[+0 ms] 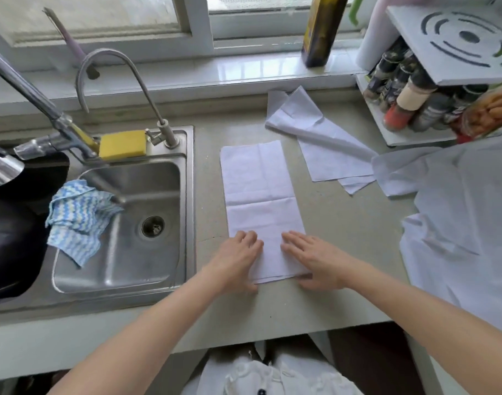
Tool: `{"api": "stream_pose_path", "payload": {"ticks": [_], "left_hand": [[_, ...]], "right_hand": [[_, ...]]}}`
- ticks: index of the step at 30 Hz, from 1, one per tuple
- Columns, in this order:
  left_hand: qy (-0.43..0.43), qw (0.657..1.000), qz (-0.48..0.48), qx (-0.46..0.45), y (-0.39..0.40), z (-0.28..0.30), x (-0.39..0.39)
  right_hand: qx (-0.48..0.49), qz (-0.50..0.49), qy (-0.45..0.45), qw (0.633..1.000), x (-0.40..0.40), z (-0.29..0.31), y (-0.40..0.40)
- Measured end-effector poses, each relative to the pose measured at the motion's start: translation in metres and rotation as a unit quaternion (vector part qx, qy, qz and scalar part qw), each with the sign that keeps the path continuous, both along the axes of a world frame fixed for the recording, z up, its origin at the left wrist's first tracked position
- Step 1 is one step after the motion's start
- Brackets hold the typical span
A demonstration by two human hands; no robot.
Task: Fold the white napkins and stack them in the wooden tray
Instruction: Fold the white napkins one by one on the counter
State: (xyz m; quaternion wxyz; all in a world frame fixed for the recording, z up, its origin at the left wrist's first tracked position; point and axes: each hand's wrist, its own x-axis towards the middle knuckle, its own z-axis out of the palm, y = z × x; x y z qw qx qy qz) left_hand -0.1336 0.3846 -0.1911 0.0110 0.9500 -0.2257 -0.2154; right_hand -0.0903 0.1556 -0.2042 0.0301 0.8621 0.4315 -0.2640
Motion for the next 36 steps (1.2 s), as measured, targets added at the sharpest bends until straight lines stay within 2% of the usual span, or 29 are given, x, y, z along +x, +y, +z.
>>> {"api": "stream_pose_path", "payload": {"ticks": [6, 12, 15, 17, 19, 22, 24, 27, 30, 31, 34, 36], "left_hand": [[-0.012, 0.999, 0.017, 0.043, -0.015, -0.004, 0.002], [-0.058, 0.995, 0.078, 0.025, -0.013, -0.011, 0.015], [-0.057, 0.99, 0.12, -0.042, -0.003, -0.007, 0.018], [-0.021, 0.979, 0.16, -0.127, 0.006, 0.0, 0.02], [0.07, 0.958, 0.208, -0.185, 0.015, 0.01, 0.024], [0.235, 0.903, 0.258, -0.251, 0.029, 0.026, 0.029], [0.288, 0.866, 0.298, -0.279, 0.034, 0.03, 0.03], [0.26, 0.83, 0.36, -0.337, 0.034, 0.028, 0.034], [0.259, 0.763, 0.422, -0.417, 0.028, 0.027, 0.04], [0.245, 0.761, 0.428, -0.421, 0.026, 0.025, 0.043], [0.14, 0.816, 0.429, -0.36, 0.02, 0.013, 0.056], [0.082, 0.821, 0.462, -0.324, 0.014, 0.006, 0.068]], "right_hand": [[-0.005, 0.035, -0.075, 0.997, -0.001, -0.002, 0.014], [0.116, -0.158, -0.039, 0.98, 0.011, 0.001, 0.016], [0.135, -0.233, 0.029, 0.963, 0.019, 0.006, 0.014], [0.158, -0.273, 0.065, 0.947, 0.024, 0.014, 0.014], [0.183, -0.301, 0.13, 0.927, 0.032, 0.024, 0.014], [0.194, -0.347, 0.3, 0.867, 0.04, 0.04, 0.013], [0.194, -0.377, 0.352, 0.835, 0.043, 0.046, 0.014], [0.225, -0.433, 0.308, 0.817, 0.05, 0.043, 0.019], [0.231, -0.488, 0.215, 0.814, 0.056, 0.032, 0.022], [0.23, -0.504, 0.182, 0.812, 0.058, 0.027, 0.023], [0.243, -0.553, 0.101, 0.79, 0.061, 0.016, 0.023], [0.245, -0.577, 0.067, 0.776, 0.064, 0.01, 0.023]]}}
